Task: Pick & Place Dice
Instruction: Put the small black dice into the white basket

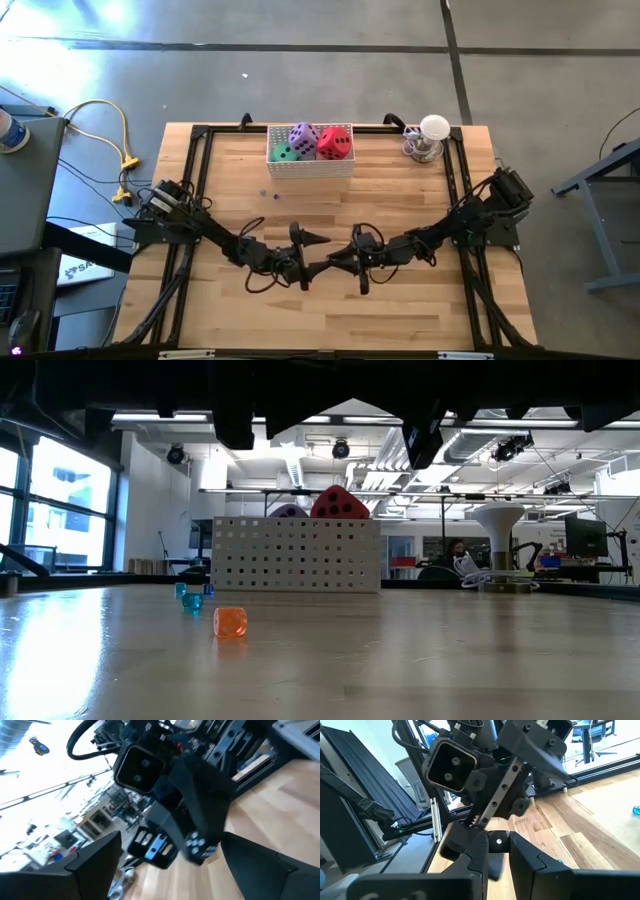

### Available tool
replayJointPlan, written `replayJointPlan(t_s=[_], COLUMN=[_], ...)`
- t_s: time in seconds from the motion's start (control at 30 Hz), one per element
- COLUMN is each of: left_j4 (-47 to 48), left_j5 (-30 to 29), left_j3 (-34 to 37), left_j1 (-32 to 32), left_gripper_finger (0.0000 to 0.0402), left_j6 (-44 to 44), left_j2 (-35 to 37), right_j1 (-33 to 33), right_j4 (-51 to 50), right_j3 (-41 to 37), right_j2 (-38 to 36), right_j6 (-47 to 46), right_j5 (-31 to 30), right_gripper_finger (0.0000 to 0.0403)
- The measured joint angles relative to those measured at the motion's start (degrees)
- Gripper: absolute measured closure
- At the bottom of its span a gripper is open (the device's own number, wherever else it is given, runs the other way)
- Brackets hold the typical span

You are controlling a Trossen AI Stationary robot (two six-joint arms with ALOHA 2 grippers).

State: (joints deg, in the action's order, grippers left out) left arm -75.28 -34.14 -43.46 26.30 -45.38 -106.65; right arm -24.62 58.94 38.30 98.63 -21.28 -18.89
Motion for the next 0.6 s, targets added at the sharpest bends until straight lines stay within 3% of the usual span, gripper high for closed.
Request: replayJointPlan(t_s=[0.6], left_j4=[-0.67], left_j5=[-2.33], left_j3=[-0.05], left_j1=[0.87], left_gripper_finger=[0.0092], left_j6=[-2.23], left_j2=[0.0], right_j1=[0.0], right_j4=[0.0], right_j3=[0.02], right_j2=[0.0], right_j6=[0.05], right_j5=[0.42], right_gripper_finger=[0.0364])
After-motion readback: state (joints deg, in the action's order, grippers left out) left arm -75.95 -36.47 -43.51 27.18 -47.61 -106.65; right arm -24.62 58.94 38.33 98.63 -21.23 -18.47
